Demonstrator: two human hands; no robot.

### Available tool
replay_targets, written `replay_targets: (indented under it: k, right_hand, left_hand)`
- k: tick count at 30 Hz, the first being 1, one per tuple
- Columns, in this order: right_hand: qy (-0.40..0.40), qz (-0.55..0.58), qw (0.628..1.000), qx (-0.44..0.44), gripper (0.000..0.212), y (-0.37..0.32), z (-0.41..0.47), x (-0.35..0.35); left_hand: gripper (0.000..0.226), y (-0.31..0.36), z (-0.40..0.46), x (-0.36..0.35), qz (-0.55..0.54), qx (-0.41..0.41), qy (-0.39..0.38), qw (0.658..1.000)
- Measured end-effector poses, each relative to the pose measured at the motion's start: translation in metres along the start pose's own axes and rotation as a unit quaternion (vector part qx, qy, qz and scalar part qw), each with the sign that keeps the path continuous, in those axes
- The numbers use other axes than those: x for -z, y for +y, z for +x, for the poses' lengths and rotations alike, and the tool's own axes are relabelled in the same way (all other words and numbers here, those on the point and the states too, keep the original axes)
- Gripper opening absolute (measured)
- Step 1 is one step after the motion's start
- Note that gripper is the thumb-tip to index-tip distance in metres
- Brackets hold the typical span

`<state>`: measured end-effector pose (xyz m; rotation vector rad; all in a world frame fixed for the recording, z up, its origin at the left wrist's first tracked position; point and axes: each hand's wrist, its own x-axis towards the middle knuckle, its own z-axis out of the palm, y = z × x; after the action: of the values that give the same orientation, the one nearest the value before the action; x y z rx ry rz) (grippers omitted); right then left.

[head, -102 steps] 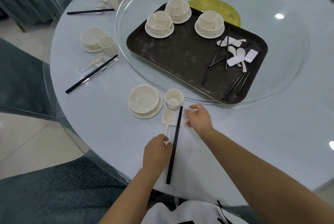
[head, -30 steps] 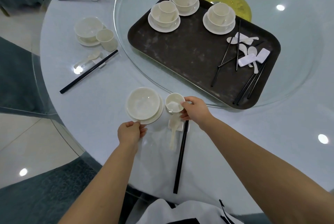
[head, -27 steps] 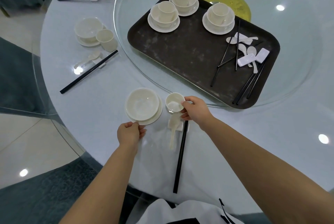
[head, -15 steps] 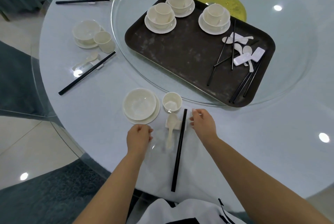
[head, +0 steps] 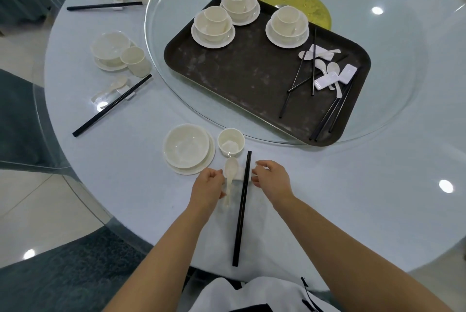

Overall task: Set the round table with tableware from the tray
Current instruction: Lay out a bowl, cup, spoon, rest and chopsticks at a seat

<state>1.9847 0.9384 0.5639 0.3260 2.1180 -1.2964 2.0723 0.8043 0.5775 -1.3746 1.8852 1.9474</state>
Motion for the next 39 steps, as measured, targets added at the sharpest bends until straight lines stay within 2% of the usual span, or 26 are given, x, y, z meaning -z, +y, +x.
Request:
replay_targets:
  k: [10,15,19,22,33,36,39]
  right_hand:
    - [-0.016,-0.026,1.000,-0.008,0.027,-0.001,-0.008,-0.004]
    - [0.020,-0.111,0.989,0.094,0.034,-0.021,-0.008,-0.002]
    - [-0.029,-0.138,0.978,0.152,0.044,-0.052,-0.001,-0.010]
    - [-0.055,-0.152,0.973,0.162,0.046,-0.066,0.003,-0.019]
    - [-0.041,-0.141,0.976,0.162,0.039,-0.057,0.001,-0.023]
    - [-0.011,-0.131,0.972,0.194,0.040,-0.056,0.002,-0.008]
    - [0.076,-0.222,0.936,0.261,0.045,-0.058,0.010,0.018]
  left_hand:
    - [0.008,-0.007,-0.008,0.007,0.002,0.009,0.011,1.000]
    - [0.006,-0.006,-0.008,0.015,-0.021,0.012,0.034,0.999]
    - [0.008,-0.004,-0.009,0.019,-0.024,0.013,0.051,0.998]
    - [0.010,-0.001,-0.012,0.020,-0.011,0.003,0.072,0.997]
    - [0.012,0.014,-0.015,0.029,0.053,-0.071,0.075,0.993]
    - [0.012,0.026,-0.014,0.030,0.054,-0.095,0.074,0.991]
    - [0.017,0.044,-0.009,0.030,0.054,-0.121,0.080,0.988]
